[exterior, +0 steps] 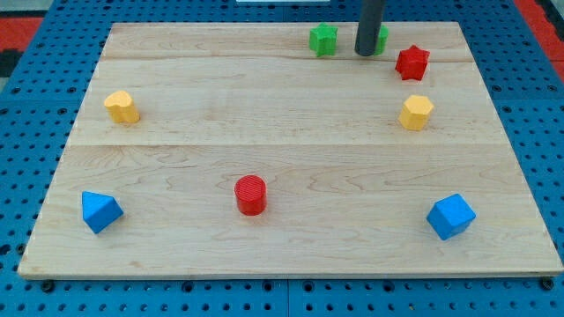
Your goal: Push the yellow hexagon towards center of the board
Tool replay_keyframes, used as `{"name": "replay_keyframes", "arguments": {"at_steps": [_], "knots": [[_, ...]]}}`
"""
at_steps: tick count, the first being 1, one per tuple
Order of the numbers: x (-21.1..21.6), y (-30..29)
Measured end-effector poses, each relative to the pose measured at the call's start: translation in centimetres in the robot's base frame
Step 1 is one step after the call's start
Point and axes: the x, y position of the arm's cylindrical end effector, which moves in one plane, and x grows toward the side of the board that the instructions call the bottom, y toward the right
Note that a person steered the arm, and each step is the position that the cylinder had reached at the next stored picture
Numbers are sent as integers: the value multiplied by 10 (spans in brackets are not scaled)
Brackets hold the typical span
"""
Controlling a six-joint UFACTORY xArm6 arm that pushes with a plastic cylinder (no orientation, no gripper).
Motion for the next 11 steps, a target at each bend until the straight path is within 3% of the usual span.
{"name": "replay_keyframes", "arguments": {"at_steps": [1, 2, 3, 5, 6, 7, 9, 10, 11], "knots": [[46, -21], [7, -126], [-14, -109], [-11, -12], [-10, -10], [-6, -20], [21, -107], [22, -118], [59, -112]]}}
